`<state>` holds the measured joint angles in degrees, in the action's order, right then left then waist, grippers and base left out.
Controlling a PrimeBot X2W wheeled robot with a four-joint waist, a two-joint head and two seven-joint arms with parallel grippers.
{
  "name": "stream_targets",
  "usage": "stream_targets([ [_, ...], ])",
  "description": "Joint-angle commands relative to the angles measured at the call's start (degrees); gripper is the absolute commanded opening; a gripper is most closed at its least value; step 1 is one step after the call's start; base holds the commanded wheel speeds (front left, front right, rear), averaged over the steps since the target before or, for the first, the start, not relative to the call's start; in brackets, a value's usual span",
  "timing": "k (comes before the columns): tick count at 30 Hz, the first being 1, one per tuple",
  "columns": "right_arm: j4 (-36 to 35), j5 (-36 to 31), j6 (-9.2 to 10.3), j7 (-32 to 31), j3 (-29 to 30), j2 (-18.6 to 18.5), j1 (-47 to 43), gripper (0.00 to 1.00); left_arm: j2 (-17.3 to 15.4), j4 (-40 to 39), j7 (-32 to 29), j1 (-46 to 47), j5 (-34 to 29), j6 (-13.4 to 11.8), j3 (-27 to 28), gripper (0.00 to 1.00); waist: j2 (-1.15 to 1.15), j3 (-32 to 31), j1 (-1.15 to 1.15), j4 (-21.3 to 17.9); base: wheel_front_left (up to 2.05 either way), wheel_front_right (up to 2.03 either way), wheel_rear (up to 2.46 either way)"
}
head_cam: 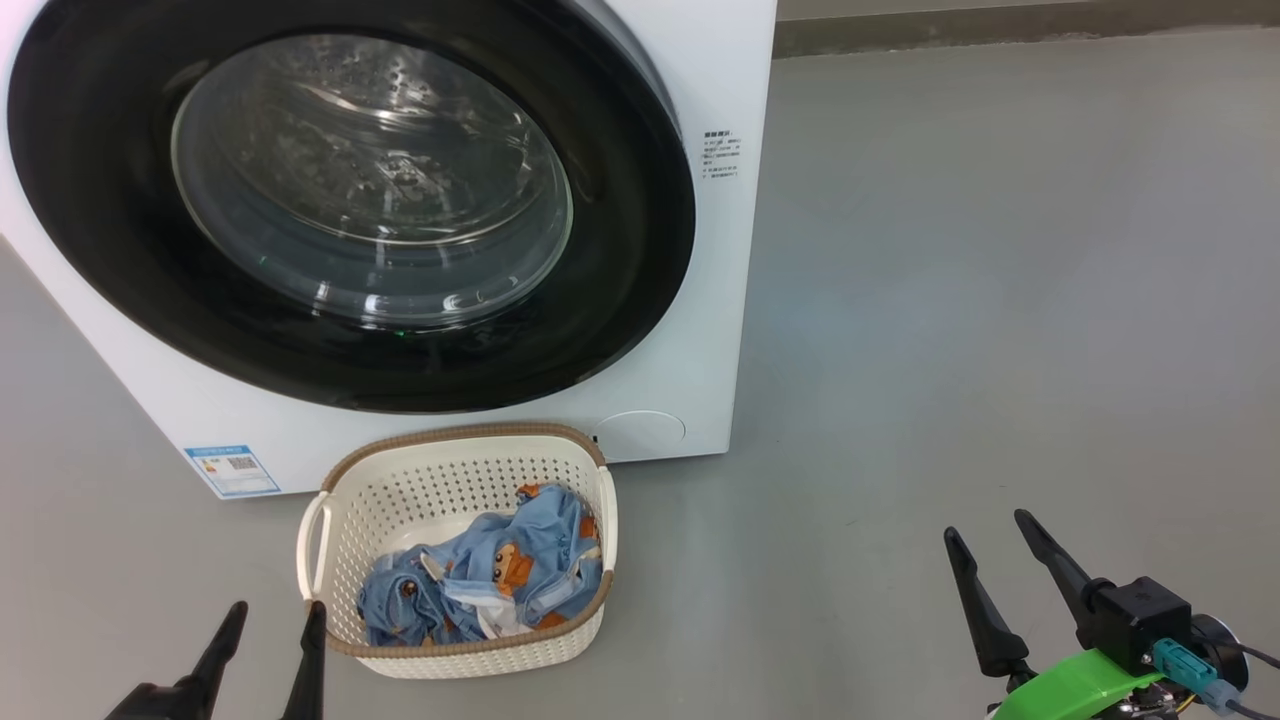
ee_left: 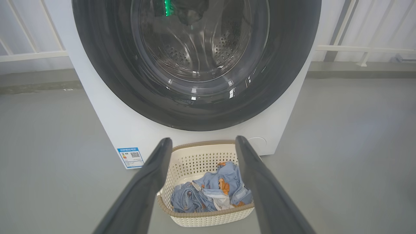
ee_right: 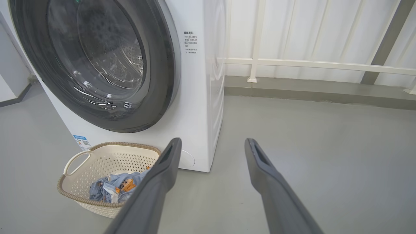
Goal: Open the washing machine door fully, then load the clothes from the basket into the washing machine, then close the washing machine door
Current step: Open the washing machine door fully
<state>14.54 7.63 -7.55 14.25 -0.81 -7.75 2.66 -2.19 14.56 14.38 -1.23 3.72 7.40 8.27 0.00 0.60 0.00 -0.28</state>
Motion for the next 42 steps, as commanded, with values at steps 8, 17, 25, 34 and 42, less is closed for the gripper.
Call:
stream_targets([
  [8,-1.72,0.22,0.06,0.74,-1.26,-0.31,1.94,1.0,-0.84,-1.24,0.62,0.66,0.35,0.09,1.97,1.0,0.0,-0.09,0.0,0.01,0.0,0.0,0.0],
  [17,-1.5,0.71,0.06,0.74,-1.05,-0.25,1.87,0.73,-0.82,-1.16,0.62,0.55,0.45,0.09,1.94,1.0,0.0,-0.33,0.0,0.01,0.0,0.0,0.0],
  [25,-0.9,2.57,0.06,0.74,-2.19,-0.18,1.64,0.0,-0.8,-1.34,0.62,0.34,0.64,0.09,1.98,1.0,0.0,-0.53,0.0,0.08,0.0,0.0,0.0],
  [34,0.64,9.91,0.06,0.74,0.84,1.94,1.21,0.0,-0.76,-1.44,0.62,0.02,0.94,0.09,2.33,1.0,0.0,-0.58,0.0,0.1,0.0,0.0,0.0],
  [42,4.0,29.14,0.06,0.74,5.01,4.22,1.99,0.0,-0.72,-1.64,0.62,-0.6,1.4,0.09,2.94,1.0,0.0,-0.17,0.0,-0.08,0.0,0.0,0.0],
])
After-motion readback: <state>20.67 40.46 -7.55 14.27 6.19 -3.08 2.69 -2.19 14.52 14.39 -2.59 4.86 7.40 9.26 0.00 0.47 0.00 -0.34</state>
